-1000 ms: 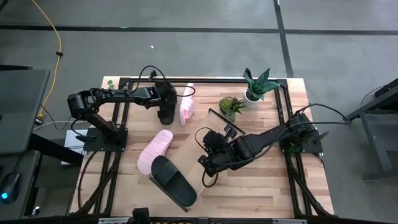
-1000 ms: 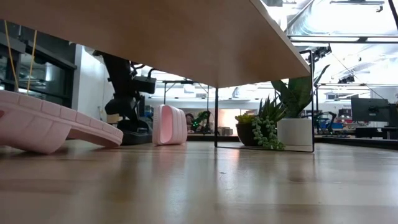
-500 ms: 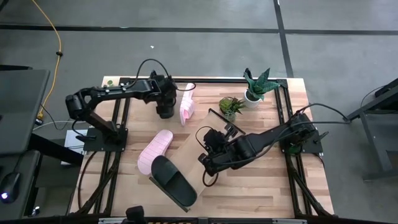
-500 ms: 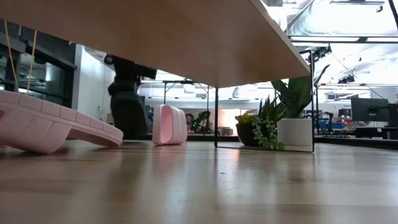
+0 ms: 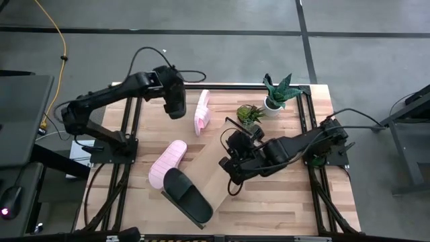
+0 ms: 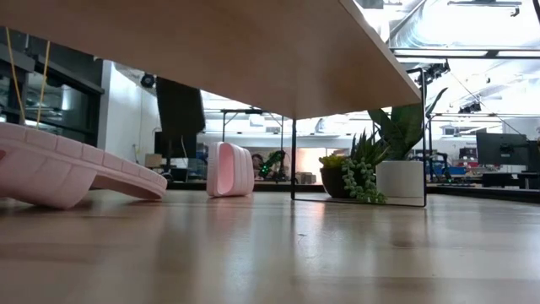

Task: Pick and place slides into the shelf
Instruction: Put the black slide on the shelf

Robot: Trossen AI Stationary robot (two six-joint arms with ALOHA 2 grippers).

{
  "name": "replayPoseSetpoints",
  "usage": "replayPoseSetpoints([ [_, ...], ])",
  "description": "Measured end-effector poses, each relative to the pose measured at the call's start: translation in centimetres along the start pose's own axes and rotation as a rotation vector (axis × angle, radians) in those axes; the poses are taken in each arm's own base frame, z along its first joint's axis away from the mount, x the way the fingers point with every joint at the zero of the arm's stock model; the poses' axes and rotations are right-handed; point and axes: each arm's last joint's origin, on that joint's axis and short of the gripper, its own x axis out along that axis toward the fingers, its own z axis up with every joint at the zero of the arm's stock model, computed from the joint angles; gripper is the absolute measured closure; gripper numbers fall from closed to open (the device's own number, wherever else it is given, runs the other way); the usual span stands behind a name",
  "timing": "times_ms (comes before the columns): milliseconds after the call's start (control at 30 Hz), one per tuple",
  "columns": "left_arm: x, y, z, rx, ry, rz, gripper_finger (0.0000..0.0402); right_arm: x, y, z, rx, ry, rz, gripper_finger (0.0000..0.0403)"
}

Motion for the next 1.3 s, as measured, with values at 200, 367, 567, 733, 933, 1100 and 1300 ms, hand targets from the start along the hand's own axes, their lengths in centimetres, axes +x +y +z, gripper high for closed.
replayPoseSetpoints([
  [200, -5.3, 0.8, 0.0, -0.027, -0.049, -0.026, 0.0401, -0.9, -0.9, 0.7, 0.028, -0.006, 0.023, 0.0325],
  [367, -9.3, -0.1, 0.5, -0.054, -0.128, -0.059, 0.0401, -0.7, -1.5, 1.5, 0.124, 0.056, 0.088, 0.0323],
  [567, -12.9, -3.2, 1.2, -0.04, -0.255, -0.083, 0.0401, 0.1, -0.9, 2.8, 0.153, 0.115, 0.267, 0.0283],
  [733, -14.9, -6.1, 0.9, 0.005, -0.322, -0.06, 0.0401, 1.0, -0.9, 4.0, 0.231, 0.133, 0.363, 0.0226],
  [933, -16.4, -9.3, 0.8, 0.076, -0.382, 0.021, 0.0401, 2.1, -1.3, 5.4, 0.369, 0.161, 0.442, 0.0171],
  [1100, -16.6, -11.1, 1.1, 0.107, -0.397, 0.054, 0.0401, 2.8, -1.7, 6.4, 0.439, 0.14, 0.463, 0.0148],
  [1300, -16.2, -11.7, 1.5, 0.096, -0.384, 0.058, 0.0401, 3.0, -1.5, 6.9, 0.467, 0.173, 0.559, 0.0146],
])
